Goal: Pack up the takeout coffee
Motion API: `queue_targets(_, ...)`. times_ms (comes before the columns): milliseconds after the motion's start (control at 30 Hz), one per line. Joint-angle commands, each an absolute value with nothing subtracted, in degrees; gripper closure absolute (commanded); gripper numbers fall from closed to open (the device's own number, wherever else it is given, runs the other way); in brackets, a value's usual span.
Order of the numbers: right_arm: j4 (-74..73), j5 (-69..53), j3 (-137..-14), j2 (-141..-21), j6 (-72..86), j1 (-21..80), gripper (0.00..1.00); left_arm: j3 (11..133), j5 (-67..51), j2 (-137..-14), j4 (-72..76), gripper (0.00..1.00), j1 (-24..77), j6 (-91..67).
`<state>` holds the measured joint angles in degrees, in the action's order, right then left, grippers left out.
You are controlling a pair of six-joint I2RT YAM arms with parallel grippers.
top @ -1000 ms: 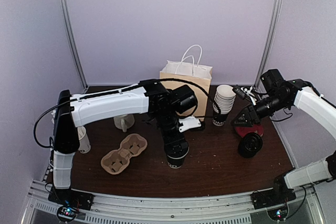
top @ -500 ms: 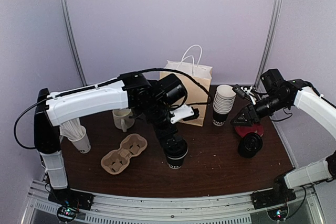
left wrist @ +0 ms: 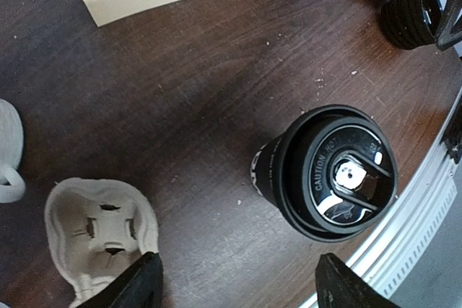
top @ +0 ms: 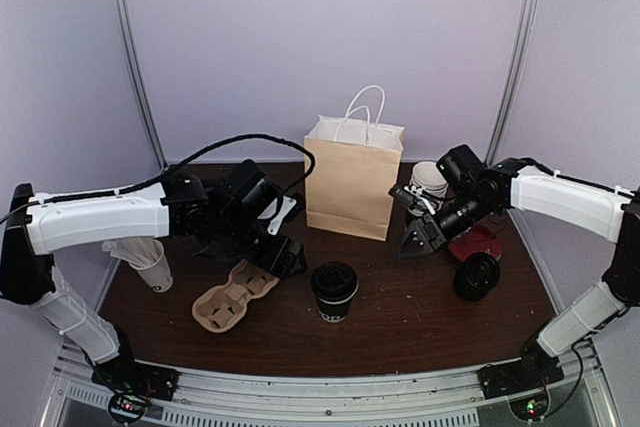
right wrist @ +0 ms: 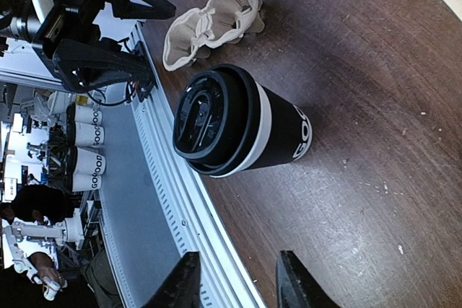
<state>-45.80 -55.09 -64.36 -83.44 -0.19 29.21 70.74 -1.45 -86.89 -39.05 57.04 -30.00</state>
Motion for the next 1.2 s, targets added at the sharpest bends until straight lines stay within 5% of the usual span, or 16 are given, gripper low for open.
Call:
queue_targets(0, -39.5, -58.7, -65.1, -87.4, 6.9, 32.2, 0.58, 68.3, -7.1, -86.3, -26.1, 0.25, 56.2, -40.9)
queue_targets(333, -39.0, -62.9, -68.3, -96.4, 9.2, 36.0, 0.53, 67.4, -14.2, -91.1, -22.0, 0.32, 54.8, -43.4)
queue_targets(1167, -40.9, -63.1, -72.9, -105.5, 10.4, 37.4, 0.72, 67.7, -18.2, -97.3, -22.3, 0.54, 54.7, -40.4)
